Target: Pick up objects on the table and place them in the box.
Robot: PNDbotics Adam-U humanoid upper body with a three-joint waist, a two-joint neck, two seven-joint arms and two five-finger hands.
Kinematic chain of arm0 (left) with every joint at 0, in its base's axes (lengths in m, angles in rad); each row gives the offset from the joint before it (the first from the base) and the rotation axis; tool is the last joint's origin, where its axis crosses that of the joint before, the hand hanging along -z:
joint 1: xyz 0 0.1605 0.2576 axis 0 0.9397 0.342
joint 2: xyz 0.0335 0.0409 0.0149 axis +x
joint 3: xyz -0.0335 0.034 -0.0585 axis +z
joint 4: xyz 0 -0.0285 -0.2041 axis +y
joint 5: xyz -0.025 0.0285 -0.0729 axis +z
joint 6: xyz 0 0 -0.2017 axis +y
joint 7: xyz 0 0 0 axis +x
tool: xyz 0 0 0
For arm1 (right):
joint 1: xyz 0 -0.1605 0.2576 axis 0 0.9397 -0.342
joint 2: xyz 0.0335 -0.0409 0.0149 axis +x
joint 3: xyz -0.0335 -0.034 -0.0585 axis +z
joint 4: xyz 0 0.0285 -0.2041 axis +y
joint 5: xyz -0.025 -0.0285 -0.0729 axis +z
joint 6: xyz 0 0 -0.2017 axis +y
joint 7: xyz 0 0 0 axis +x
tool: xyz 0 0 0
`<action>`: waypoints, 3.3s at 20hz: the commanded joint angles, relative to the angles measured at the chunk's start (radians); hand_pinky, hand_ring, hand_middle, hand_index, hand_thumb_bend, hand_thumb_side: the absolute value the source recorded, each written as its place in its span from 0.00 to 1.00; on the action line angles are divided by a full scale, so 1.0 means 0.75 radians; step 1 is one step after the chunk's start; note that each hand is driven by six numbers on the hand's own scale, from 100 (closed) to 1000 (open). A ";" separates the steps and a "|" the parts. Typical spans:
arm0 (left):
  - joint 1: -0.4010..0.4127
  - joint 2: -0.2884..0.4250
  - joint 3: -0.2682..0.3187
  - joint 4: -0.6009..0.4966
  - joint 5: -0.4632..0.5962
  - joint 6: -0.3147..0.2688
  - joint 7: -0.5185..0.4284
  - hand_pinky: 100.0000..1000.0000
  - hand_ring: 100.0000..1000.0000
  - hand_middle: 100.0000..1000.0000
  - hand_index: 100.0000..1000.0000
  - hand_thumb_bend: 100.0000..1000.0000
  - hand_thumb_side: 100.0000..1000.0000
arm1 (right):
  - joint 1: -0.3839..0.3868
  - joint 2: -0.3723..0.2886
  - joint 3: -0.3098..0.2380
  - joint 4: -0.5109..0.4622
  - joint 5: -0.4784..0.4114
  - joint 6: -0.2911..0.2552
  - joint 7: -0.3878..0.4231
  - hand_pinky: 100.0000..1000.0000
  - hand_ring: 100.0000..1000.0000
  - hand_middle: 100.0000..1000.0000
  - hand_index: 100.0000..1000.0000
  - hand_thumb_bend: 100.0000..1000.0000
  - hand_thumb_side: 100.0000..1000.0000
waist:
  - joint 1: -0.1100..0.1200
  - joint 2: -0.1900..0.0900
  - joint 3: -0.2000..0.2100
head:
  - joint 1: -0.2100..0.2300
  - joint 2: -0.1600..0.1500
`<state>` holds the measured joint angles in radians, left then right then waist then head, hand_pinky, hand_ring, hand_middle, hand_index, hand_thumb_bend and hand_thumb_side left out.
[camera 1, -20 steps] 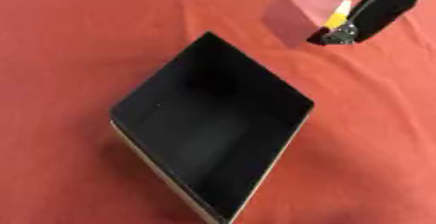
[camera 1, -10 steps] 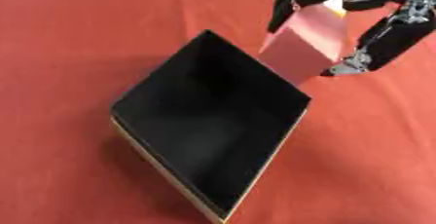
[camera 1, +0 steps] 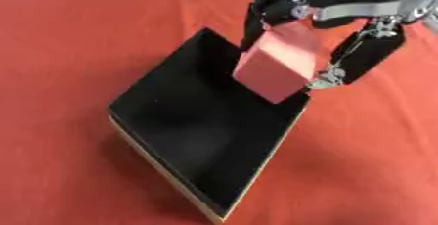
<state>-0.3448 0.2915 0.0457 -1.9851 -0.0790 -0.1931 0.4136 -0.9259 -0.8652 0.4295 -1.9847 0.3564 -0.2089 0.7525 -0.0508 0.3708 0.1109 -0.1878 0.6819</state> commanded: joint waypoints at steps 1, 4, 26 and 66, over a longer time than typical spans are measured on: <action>-0.012 0.021 -0.003 -0.020 0.002 -0.003 -0.006 0.52 0.72 0.63 0.84 0.11 0.80 | -0.039 0.047 0.029 -0.020 0.047 0.035 0.024 0.54 0.53 0.47 0.63 0.00 0.00 | 0.004 -0.029 0.001 | -0.006 0.010; -0.011 0.020 -0.003 -0.020 0.004 -0.002 -0.006 0.53 0.72 0.63 0.84 0.11 0.80 | -0.063 0.098 0.061 -0.020 0.075 0.045 0.059 0.53 0.53 0.47 0.63 0.00 0.00 | 0.000 -0.030 -0.002 | -0.006 0.014; -0.009 0.007 -0.010 -0.020 0.013 0.002 -0.017 0.52 0.73 0.63 0.83 0.11 0.80 | -0.001 0.259 0.231 -0.020 0.534 0.063 0.206 0.64 0.67 0.59 0.71 0.23 0.00 | -0.008 -0.023 0.012 | -0.025 0.004; 0.010 0.013 -0.002 -0.020 0.004 0.010 -0.009 0.53 0.73 0.63 0.82 0.11 0.80 | 0.034 -0.045 -0.370 0.273 0.650 0.343 -0.042 0.87 0.95 0.88 0.93 0.46 0.28 | -0.008 -0.042 0.004 | -0.036 0.006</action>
<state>-0.3302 0.2823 0.0403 -1.9851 -0.0711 -0.1872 0.4053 -0.8878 -0.8682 0.1756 -1.8198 0.8206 0.0347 0.7279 -0.0628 0.3596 0.1140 -0.2122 0.6927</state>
